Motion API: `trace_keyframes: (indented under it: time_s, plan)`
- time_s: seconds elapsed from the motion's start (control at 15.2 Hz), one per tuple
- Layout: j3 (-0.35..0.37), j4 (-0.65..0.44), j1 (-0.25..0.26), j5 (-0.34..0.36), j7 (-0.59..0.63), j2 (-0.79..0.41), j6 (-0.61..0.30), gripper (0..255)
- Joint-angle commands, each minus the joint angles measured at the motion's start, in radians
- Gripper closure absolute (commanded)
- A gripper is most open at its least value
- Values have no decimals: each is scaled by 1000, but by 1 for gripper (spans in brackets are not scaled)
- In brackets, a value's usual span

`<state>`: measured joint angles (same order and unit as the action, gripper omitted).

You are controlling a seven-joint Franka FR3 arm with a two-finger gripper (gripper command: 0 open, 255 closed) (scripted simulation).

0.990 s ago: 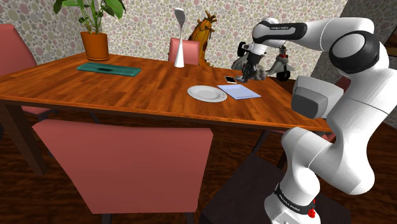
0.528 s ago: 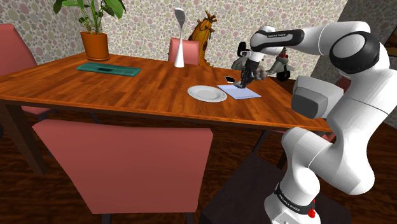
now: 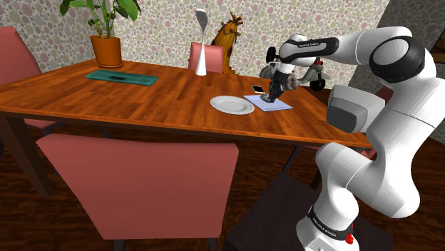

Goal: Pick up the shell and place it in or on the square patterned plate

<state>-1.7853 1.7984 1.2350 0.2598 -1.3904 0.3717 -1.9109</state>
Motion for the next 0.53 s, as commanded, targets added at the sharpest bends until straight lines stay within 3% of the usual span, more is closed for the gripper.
trace_keyframes:
  time_s: [0.0, 0.13, 0.2, 0.46]
  plan:
    - [0, 0, 0, 0, 0, 0, -1, 255]
    - [0, 0, 0, 0, 0, 0, -1, 255]
    - [0, 0, 0, 0, 0, 0, -1, 0]
    - [0, 0, 0, 0, 0, 0, -1, 0]
